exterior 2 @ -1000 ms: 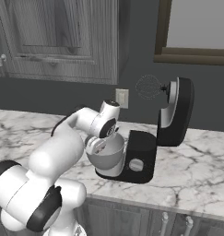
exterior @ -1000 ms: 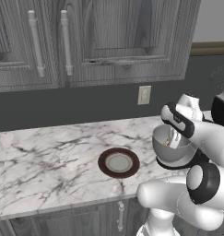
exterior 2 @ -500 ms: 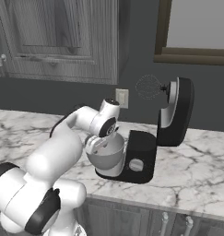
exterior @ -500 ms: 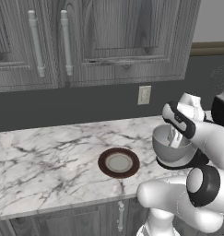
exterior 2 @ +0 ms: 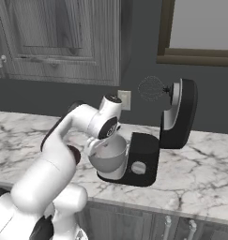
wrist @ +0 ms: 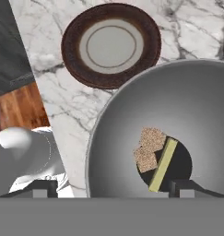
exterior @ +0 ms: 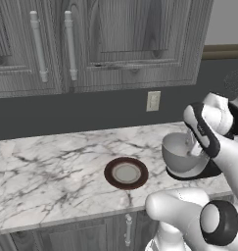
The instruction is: Add butter and sugar cubes to the stand mixer bowl and then turn on the stand mixer to begin making frosting.
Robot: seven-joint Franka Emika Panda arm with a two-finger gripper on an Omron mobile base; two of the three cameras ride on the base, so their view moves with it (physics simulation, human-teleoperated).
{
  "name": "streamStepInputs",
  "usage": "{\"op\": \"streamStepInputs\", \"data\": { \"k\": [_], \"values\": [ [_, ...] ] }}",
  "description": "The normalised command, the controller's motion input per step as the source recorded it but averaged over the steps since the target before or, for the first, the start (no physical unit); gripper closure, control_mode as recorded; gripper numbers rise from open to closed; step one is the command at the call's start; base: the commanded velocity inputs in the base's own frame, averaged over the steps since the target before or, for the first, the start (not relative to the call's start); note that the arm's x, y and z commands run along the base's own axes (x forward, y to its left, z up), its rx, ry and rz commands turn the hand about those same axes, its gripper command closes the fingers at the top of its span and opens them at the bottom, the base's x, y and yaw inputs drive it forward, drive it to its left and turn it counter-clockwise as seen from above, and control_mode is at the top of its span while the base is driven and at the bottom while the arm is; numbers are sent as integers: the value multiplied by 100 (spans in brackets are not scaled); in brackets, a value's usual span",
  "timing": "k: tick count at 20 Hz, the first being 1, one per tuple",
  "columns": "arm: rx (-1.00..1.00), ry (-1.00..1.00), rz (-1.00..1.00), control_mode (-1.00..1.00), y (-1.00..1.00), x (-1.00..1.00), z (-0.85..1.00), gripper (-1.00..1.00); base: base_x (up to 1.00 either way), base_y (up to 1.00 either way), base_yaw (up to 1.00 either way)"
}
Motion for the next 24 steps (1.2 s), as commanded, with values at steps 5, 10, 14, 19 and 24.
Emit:
{"op": "streamStepInputs", "data": {
  "k": [5,10,14,19,24],
  "values": [
    [20,-16,0,-100,-58,-90,0,-100,0,0,0],
    [18,-26,0,-100,-58,-74,11,-100,0,0,0],
    [12,-26,0,-100,-55,-57,18,-100,0,0,0],
    [10,-22,0,-100,-64,-37,20,-100,0,0,0],
    [9,-15,0,-100,-75,-9,10,-100,0,0,0]
  ]
}}
